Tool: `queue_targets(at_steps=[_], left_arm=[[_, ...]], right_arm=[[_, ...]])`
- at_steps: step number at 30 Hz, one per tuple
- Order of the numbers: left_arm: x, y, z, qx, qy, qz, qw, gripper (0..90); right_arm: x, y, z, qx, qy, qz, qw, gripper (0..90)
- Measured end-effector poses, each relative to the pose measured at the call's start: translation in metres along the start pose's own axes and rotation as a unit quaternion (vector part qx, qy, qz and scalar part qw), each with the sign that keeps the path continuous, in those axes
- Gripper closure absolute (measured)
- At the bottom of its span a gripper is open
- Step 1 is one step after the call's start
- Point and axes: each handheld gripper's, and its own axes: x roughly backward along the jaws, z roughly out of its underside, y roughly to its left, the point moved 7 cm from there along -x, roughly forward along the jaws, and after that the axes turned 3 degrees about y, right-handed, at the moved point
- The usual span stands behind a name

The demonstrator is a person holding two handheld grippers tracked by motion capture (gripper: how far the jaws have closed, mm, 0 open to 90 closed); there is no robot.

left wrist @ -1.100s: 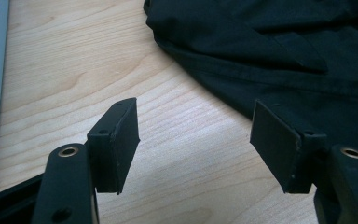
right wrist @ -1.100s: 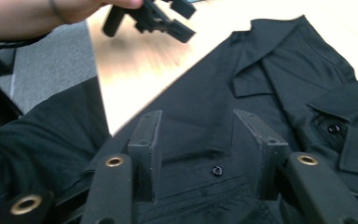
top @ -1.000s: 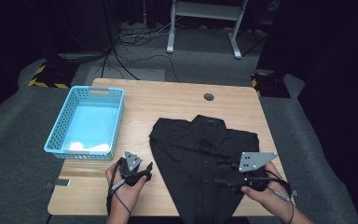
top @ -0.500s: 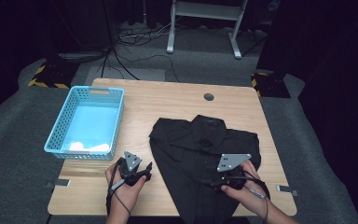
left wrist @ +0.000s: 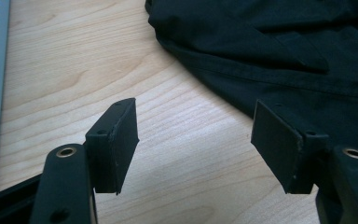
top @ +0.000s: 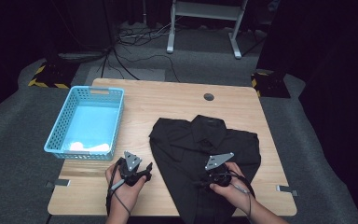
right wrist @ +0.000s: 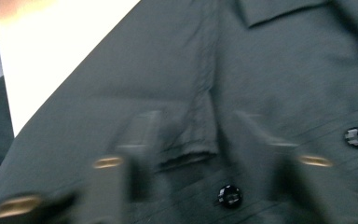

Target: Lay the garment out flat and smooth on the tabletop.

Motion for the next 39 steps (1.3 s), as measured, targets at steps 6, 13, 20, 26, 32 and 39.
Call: queue_targets(at_steps=[6, 13, 20, 26, 32, 39], left_arm=[[0.001, 0.001, 0.0, 0.001, 0.0, -0.001, 1.0, 31.6], [0.002, 0.001, -0.001, 0.002, -0.002, -0.002, 1.0, 31.5], [0.003, 0.002, -0.002, 0.003, -0.003, -0.002, 1.0, 31.5], [0.004, 0.003, -0.002, 0.002, -0.004, -0.001, 1.0, 31.5], [0.004, 0.003, -0.002, 0.002, -0.005, -0.002, 1.0, 31.5], [0.005, 0.004, -0.003, 0.005, -0.008, -0.002, 1.0, 31.5]], right_arm=[[0.012, 0.007, -0.009, 0.017, -0.016, -0.009, 0.9997, 85.4], [0.028, 0.027, -0.023, 0.046, -0.036, -0.017, 0.9981, 86.8], [0.042, 0.047, -0.037, 0.071, -0.057, -0.028, 0.9955, 86.8], [0.05, 0.058, -0.049, 0.082, -0.079, -0.033, 0.9929, 86.8], [0.053, 0.071, -0.059, 0.092, -0.09, -0.049, 0.9905, 86.8], [0.048, 0.088, -0.07, 0.105, -0.089, -0.072, 0.9879, 86.7]])
